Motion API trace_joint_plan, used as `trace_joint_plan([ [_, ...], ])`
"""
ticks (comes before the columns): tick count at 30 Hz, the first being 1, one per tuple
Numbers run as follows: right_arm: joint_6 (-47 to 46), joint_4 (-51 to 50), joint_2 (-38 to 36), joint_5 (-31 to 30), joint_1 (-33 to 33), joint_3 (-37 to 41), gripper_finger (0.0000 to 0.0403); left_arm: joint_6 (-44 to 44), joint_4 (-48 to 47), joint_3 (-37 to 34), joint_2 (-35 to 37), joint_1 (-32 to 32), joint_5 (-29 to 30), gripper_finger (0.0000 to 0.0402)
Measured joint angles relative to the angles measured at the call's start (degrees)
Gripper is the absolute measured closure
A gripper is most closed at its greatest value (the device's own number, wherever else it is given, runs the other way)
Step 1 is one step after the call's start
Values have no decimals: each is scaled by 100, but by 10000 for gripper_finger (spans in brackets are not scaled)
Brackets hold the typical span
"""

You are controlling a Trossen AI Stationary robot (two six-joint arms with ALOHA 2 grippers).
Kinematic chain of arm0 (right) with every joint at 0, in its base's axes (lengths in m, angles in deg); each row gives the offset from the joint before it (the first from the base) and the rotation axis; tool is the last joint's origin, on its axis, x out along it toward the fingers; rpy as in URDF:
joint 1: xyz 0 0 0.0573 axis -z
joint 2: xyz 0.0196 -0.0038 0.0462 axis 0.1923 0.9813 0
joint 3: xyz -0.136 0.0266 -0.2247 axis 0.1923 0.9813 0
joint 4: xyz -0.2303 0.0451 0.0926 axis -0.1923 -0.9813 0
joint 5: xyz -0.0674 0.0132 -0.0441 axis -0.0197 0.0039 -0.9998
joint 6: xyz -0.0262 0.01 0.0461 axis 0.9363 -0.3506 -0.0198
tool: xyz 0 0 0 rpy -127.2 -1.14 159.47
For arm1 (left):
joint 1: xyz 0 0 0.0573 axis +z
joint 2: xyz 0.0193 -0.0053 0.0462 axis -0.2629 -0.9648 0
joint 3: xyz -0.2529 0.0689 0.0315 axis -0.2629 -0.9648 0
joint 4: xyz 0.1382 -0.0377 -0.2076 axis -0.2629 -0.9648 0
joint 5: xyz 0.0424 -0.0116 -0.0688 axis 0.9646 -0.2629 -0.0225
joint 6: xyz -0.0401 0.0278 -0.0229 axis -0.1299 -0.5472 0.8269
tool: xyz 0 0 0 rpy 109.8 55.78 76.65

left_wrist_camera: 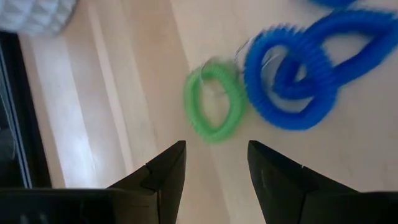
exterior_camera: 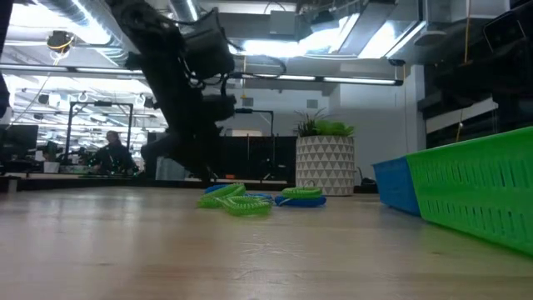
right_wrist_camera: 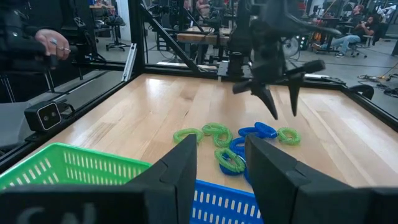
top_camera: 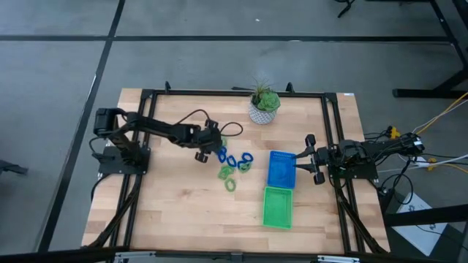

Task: Sort spring keychains
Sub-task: Put the green spring keychain into the green bin

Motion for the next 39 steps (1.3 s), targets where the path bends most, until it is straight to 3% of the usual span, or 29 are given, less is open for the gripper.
trace_joint_plan([
  [6, 1, 0, -2, 0, 2, 0, 267, -303, 55, 0, -163, 180, -443, 233],
  [17, 2, 0, 0, 0, 0, 0, 267, -1729, 237, 0, -201, 121, -523, 233],
  [21, 1, 0, -1, 0, 0, 1, 267, -2037, 358, 0, -333, 121, -805, 233],
  [28, 1, 0, -2, 0, 1, 0, 267, -2558, 648, 24, -672, 120, -726, 233],
  [33, 2, 0, -2, 0, 0, 0, 267, -2458, 842, 10, -672, 130, -637, 233],
  [39, 1, 0, 0, -1, 1, 0, 267, -1658, 839, 7, -602, 302, -914, 233],
])
